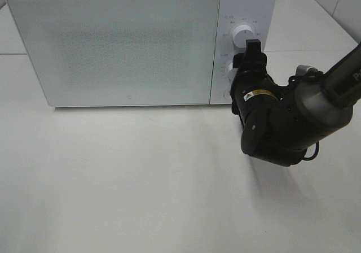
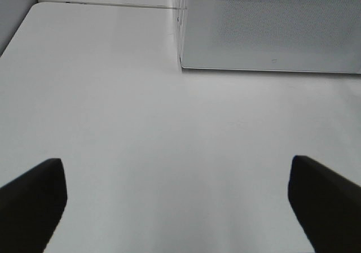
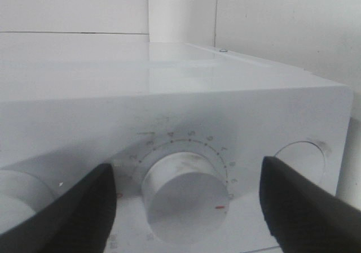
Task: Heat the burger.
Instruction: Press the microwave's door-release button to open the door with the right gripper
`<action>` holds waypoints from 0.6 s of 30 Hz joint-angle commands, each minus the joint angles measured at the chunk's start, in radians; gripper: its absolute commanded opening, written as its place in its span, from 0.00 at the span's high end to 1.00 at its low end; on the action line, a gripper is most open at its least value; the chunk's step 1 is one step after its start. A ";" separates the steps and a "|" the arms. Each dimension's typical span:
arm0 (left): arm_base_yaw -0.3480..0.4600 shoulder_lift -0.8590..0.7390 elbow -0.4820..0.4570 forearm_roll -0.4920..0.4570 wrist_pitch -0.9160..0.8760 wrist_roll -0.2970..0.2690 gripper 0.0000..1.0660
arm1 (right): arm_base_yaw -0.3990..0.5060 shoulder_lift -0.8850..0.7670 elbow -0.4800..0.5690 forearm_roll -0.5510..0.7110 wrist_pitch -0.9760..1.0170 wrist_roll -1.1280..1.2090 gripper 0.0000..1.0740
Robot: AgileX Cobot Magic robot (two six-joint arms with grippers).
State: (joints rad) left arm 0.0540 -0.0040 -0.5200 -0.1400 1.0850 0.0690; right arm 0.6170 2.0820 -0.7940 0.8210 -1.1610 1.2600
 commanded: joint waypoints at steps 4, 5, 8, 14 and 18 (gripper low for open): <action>0.002 -0.018 0.001 -0.005 -0.011 -0.005 0.06 | -0.019 -0.039 -0.017 -0.077 -0.114 -0.038 0.31; 0.002 -0.018 0.001 -0.005 -0.011 -0.005 0.06 | -0.019 -0.047 -0.007 -0.084 -0.099 -0.044 0.31; 0.002 -0.018 0.001 -0.005 -0.011 -0.005 0.06 | -0.019 -0.073 0.032 -0.109 -0.058 -0.086 0.31; 0.002 -0.018 0.001 -0.005 -0.011 -0.005 0.06 | -0.019 -0.148 0.116 -0.151 0.111 -0.230 0.31; 0.002 -0.018 0.001 -0.005 -0.011 -0.005 0.06 | -0.019 -0.213 0.167 -0.170 0.213 -0.395 0.31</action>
State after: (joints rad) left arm 0.0540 -0.0040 -0.5200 -0.1400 1.0850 0.0690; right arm 0.6010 1.9050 -0.6440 0.6720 -0.9970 0.9540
